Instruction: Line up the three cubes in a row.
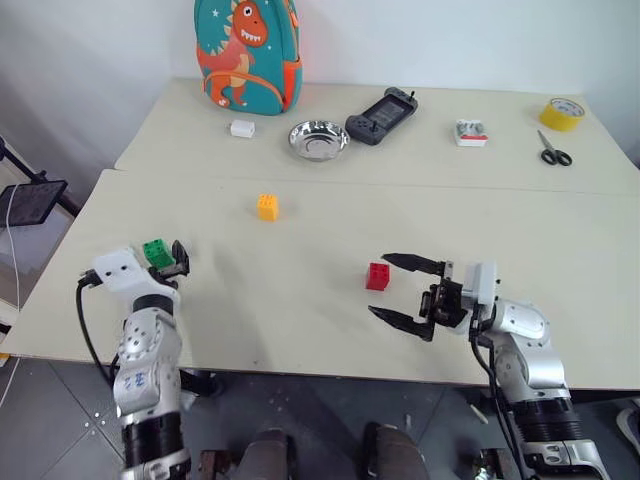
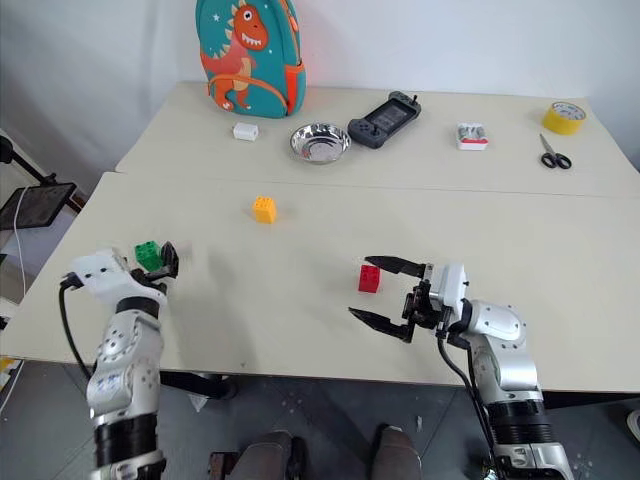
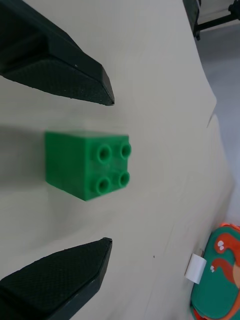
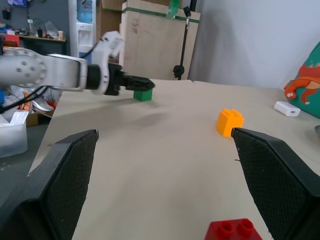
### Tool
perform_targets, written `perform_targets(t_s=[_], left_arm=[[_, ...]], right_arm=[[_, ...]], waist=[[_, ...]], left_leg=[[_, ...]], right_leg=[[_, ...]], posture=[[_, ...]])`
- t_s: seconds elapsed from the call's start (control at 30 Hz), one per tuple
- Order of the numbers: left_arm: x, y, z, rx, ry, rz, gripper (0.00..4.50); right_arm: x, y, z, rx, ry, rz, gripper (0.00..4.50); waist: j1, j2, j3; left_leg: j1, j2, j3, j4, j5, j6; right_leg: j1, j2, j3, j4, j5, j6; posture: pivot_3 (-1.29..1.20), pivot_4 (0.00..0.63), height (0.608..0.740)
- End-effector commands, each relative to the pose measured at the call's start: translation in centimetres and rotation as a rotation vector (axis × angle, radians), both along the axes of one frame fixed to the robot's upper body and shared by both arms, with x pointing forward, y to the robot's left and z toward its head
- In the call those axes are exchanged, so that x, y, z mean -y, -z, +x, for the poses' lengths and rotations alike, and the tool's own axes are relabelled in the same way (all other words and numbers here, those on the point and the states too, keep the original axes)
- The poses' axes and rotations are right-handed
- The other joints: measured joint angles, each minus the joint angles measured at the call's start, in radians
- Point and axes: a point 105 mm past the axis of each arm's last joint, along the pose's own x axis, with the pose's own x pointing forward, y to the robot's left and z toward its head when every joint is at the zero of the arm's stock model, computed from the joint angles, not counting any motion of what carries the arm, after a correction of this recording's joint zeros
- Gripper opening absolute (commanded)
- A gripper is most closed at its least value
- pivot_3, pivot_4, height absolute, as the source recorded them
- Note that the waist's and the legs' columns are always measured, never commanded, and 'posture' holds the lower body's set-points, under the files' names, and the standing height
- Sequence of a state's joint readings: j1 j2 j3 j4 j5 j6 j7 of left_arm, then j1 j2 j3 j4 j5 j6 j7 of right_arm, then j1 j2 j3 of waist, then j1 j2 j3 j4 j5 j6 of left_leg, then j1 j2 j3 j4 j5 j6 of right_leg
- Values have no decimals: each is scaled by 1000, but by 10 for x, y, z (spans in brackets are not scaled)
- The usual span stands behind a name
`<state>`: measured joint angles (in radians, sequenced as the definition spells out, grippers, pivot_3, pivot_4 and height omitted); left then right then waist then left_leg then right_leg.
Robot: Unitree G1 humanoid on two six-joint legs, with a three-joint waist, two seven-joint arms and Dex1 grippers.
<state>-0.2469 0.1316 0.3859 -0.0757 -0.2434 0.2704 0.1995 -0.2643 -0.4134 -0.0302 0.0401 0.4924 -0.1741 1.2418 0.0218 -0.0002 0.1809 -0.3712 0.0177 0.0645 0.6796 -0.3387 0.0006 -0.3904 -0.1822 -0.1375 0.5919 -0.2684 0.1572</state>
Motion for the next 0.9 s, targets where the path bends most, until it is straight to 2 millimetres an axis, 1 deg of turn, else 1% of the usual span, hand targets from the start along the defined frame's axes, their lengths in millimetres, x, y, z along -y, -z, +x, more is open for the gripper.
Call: perform_targets(t_s=[0.03, 0.13, 0.2, 0.3, 0.33, 0.37, 0.4, 0.43, 0.5, 0.53, 0.57, 0.6, 0.63, 0.67, 0.7, 0.73, 0.77, 0.83, 0.9], left_arm=[[-3, -4, -1, 9, -30, 25, 4500], [-6, 1, -3, -7, -31, 37, 3915], [-7, 3, -5, -9, -31, 33, 3341], [-7, 1, -4, -1, -2, 63, 2317], [-7, 1, -3, 3, 16, 77, 2077], [-7, -1, -2, 9, 49, 120, 1704], [-5, -4, -1, 30, 103, 169, 1510], [-6, -3, -1, 36, 161, 218, 1510], [-12, -6, -1, 70, 246, 230, 1510], [-13, -19, 2, 114, 327, 266, 1510], [-10, -39, 6, 177, 442, 281, 1510], [-3, -59, 10, 229, 562, 305, 1510], [5, -73, 12, 260, 675, 325, 1510], [19, -82, 14, 268, 804, 334, 1510], [36, -84, 13, 245, 948, 352, 1510], [59, -80, 9, 190, 1144, 400, 1510], [75, -75, 4, 145, 1282, 448, 1510], [101, -60, -3, 71, 1516, 532, 1510], [120, -44, -9, 22, 1694, 556, 1510]], right_arm=[[-1, -6, -5, 34, 1, 5, 4458], [1, -4, -6, 35, 17, -1, 4500], [2, -4, -5, 36, 31, 3, 4500], [6, -3, -3, 43, 65, 7, 4500], [7, -3, -2, 44, 74, 6, 4500], [9, -3, -1, 44, 82, 6, 4500], [10, -3, -2, 44, 88, 6, 4500], [12, -3, -2, 45, 94, 0, 4500], [15, -3, -4, 47, 104, -13, 4500], [19, -4, -4, 49, 122, -15, 4500], [25, -5, -4, 50, 146, -19, 4500], [31, -5, -5, 49, 169, -23, 4500], [35, -5, -5, 48, 188, -26, 4500], [39, -5, -5, 44, 204, -30, 4500], [42, -4, -6, 41, 217, -35, 4500], [47, -3, -7, 41, 236, -46, 4500], [50, -2, -7, 44, 250, -57, 4500], [58, 0, -10, 49, 278, -83, 4500], [64, 1, -11, 52, 306, -95, 4500]], waist=[[0, 0, 0], [1, 0, 0], [1, 0, 0], [1, 0, 0], [1, 0, 0], [1, -1, 0], [1, 0, 0], [1, 0, 0], [1, 0, 0], [1, 0, 0], [2, -1, 0], [4, -2, 1], [6, -2, 1], [6, -3, 1], [7, -3, 1], [6, -3, 1], [4, -2, 0], [2, 2, -2], [-2, 3, -2]], left_leg=[[0, 0, 0, 0, 0, 0], [0, 0, 0, 0, 0, 0], [0, 0, 0, 1, 0, 0], [0, 0, 0, 1, 0, 0], [0, 0, 0, 1, 0, 0], [0, 0, 0, 1, 0, 0], [0, 0, 1, 1, 0, 0], [0, 0, 1, 1, 0, 0], [0, 0, 1, 1, 0, 0], [0, 0, 1, 1, 0, 0], [0, 0, 2, 1, 0, 0], [-1, 0, 1, 1, 0, 0], [-1, 1, 1, 1, 0, 0], [-2, 1, 1, 2, 0, 0], [-3, 0, 1, 3, 0, 0], [-3, 0, 1, 3, -1, 1], [-2, 0, 1, 3, -1, 1], [0, -1, 4, 1, -2, 2], [1, 0, 5, 0, -3, 2]], right_leg=[[0, 0, 0, 0, 0, 0], [0, 0, 0, 0, 0, 0], [0, 0, 0, 0, 0, 0], [0, 0, 0, 0, 0, 0], [0, 0, 1, 0, 0, 0], [0, 0, 1, 0, 0, 0], [0, 0, 1, 0, 0, 0], [0, 0, 1, 0, 0, 0], [0, 0, 1, 0, 0, 0], [-1, 0, 1, 0, 0, 0], [-1, 0, 1, 0, 0, 0], [-1, 0, 1, 0, 0, 0], [-2, 0, 0, 1, 0, 0], [-2, 0, 0, 1, 0, 0], [-2, 0, 0, 0, 0, 0], [-1, 0, 0, 0, 0, 1], [-1, 0, 0, 0, 1, 1], [0, 0, 1, 0, 1, 2], [-1, 0, 2, -1, 1, 2]], posture=[[0, 150, 740], [0, 150, 740], [0, 150, 740], [0, 150, 740], [0, 150, 740], [0, 150, 740], [0, 150, 740], [0, 150, 740], [0, 150, 740], [0, 150, 740], [0, 150, 740], [0, 150, 740], [0, 150, 740], [0, 150, 740], [0, 150, 740], [0, 150, 740], [0, 150, 740], [0, 150, 740], [0, 150, 740]])
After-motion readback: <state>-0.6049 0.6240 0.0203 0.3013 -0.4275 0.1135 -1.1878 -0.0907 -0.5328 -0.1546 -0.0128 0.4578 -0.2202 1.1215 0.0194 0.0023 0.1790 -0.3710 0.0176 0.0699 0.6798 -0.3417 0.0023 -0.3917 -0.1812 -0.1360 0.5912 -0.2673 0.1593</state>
